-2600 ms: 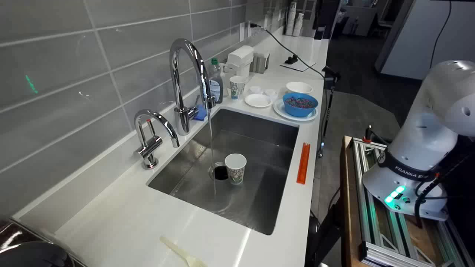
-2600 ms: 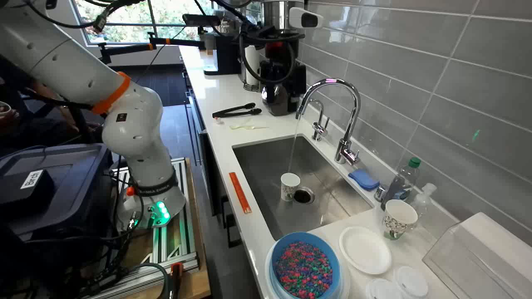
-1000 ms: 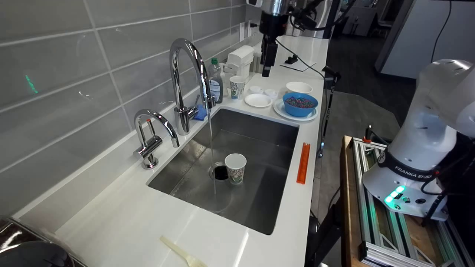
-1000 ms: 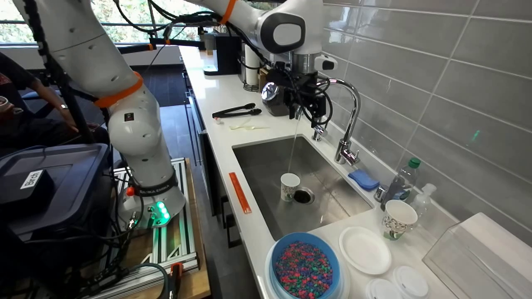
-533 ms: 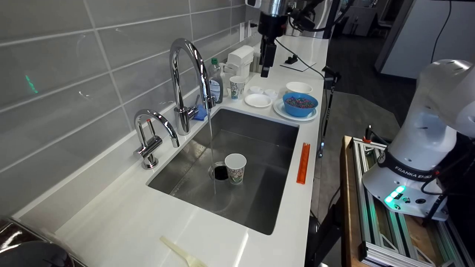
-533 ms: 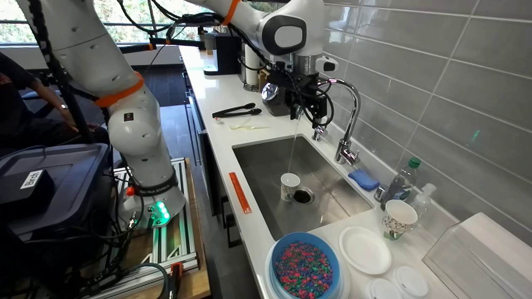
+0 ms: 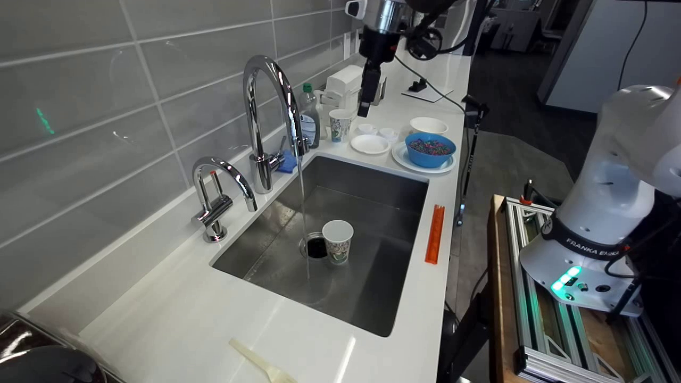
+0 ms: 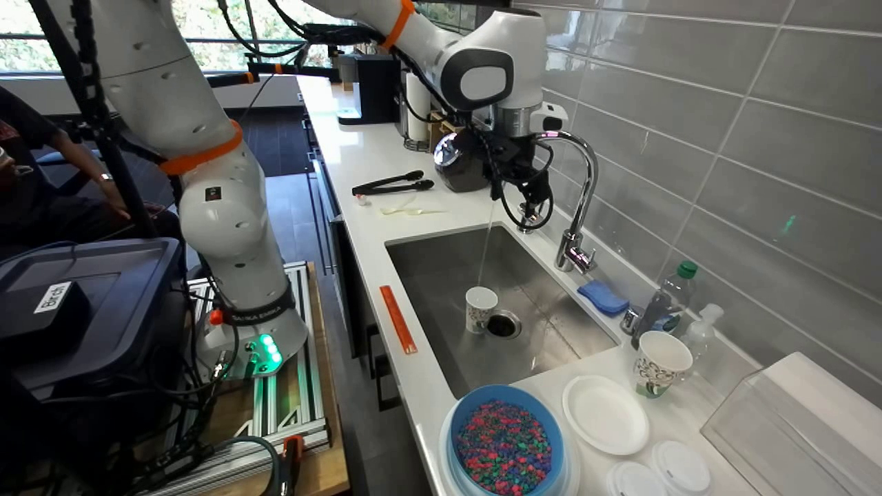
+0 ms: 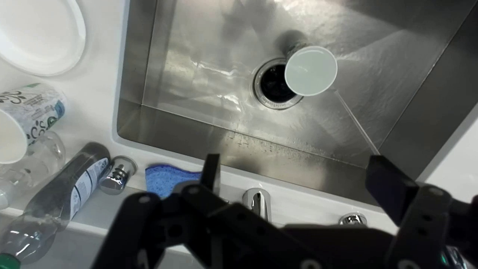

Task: Close the faucet.

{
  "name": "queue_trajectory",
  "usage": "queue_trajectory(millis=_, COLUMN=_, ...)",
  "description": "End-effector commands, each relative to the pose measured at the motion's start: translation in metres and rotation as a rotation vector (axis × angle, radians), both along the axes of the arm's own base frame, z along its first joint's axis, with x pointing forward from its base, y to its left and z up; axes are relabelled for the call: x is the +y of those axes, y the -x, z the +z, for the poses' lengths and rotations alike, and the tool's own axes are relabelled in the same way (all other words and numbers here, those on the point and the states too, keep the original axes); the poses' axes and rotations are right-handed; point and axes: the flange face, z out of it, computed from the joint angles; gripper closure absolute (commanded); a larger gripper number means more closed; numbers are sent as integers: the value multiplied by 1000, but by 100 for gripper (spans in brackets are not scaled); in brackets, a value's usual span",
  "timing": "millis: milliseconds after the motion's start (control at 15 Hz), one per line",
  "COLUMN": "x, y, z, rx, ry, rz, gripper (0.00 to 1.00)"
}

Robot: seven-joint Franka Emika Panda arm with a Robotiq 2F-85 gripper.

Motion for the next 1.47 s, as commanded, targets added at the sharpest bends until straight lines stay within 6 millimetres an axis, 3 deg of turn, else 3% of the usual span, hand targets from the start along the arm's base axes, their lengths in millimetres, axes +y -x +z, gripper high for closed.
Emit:
queue_trajectory(millis=0, x=-4, y=-34, z=-34, rx=-37, ry=-73, rz=-30, gripper=0)
queue_trajectory(millis=400, x=-12, y=-93, z=-78, rx=-76, ry=-155, rz=-72, gripper=0)
queue_trajectory(millis=667, x=-17, y=-130, z=-87, rx=-80, ry=-214, rz=-103, gripper=0)
queue_trajectory(millis=733, x=-11, y=-108, z=-81, rx=-79, ry=-179, rz=-100, gripper=0)
queue_trajectory(millis=867, x=-14, y=-122, z=-85, rx=-86, ry=-187, rz=-109, gripper=0)
queue_trajectory(millis=1133, x=-16, y=-128, z=-86, rx=-90, ry=-188, rz=-113, gripper=0)
queue_trajectory(millis=1400, x=-21, y=-149, z=-100, rx=-132, ry=-227, rz=-163, gripper=0)
